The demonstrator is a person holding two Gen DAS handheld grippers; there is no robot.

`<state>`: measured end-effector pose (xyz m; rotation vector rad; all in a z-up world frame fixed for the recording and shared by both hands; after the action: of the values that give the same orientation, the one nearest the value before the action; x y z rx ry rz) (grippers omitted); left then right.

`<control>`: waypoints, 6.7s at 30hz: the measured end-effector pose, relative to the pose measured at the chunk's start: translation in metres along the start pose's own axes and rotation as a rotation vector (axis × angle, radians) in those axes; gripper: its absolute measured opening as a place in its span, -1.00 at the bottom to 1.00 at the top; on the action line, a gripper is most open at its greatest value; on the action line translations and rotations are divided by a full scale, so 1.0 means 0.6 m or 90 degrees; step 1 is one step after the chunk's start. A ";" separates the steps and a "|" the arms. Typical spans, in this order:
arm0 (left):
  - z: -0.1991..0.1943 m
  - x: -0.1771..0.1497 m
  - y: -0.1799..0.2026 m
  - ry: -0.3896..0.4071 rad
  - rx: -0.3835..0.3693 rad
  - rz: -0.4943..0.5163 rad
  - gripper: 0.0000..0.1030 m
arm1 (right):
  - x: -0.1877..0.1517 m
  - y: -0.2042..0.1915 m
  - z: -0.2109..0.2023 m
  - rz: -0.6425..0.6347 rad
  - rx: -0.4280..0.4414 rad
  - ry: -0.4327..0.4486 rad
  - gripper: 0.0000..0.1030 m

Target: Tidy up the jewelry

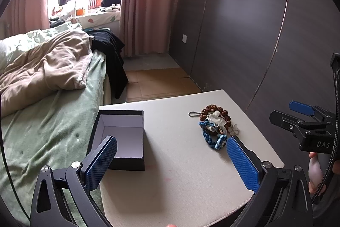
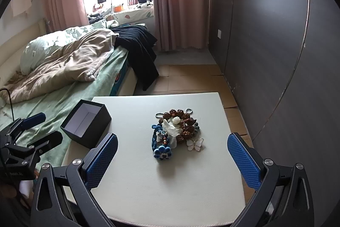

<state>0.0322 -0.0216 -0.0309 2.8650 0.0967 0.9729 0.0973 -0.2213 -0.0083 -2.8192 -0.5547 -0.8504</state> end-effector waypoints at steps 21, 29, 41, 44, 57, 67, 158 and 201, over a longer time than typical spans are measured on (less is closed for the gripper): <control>-0.002 -0.001 -0.005 0.000 -0.001 -0.004 0.99 | 0.000 -0.002 -0.002 -0.003 -0.005 0.000 1.00; -0.002 0.003 -0.004 -0.001 -0.001 0.000 0.99 | 0.001 0.002 -0.003 0.004 0.003 -0.001 1.00; 0.032 0.028 -0.002 -0.027 -0.033 -0.035 0.99 | 0.009 0.070 0.014 0.111 0.034 -0.019 1.00; 0.046 0.033 0.016 -0.030 -0.036 -0.023 0.99 | 0.007 0.085 0.022 0.140 0.044 -0.031 1.00; 0.134 0.024 0.100 -0.103 -0.119 0.016 0.48 | 0.003 0.142 0.068 0.250 0.086 -0.100 1.00; 0.206 0.014 0.135 -0.155 -0.163 0.018 0.07 | -0.005 0.181 0.096 0.336 0.123 -0.124 0.95; 0.040 0.091 -0.206 -0.015 -0.141 -0.244 -0.74 | 0.093 -0.266 0.256 0.136 0.470 -0.121 0.45; 0.198 0.087 0.027 -0.127 -0.165 -0.098 0.17 | 0.006 0.133 0.221 0.432 0.163 -0.166 0.37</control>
<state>0.1462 -0.0433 -0.0908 2.6512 0.1572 0.6175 0.1979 -0.2619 -0.1188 -2.6017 0.2590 -0.2596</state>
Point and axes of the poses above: each gripper's, at about its wrist camera, not at the fingertips, and z roughly the way its jaws point, y to its right, x to its top, the point moved 5 cm from there along z, roughly the way its jaws point, and after that the axes turned 14 degrees about -y, right-handed, at the moved point
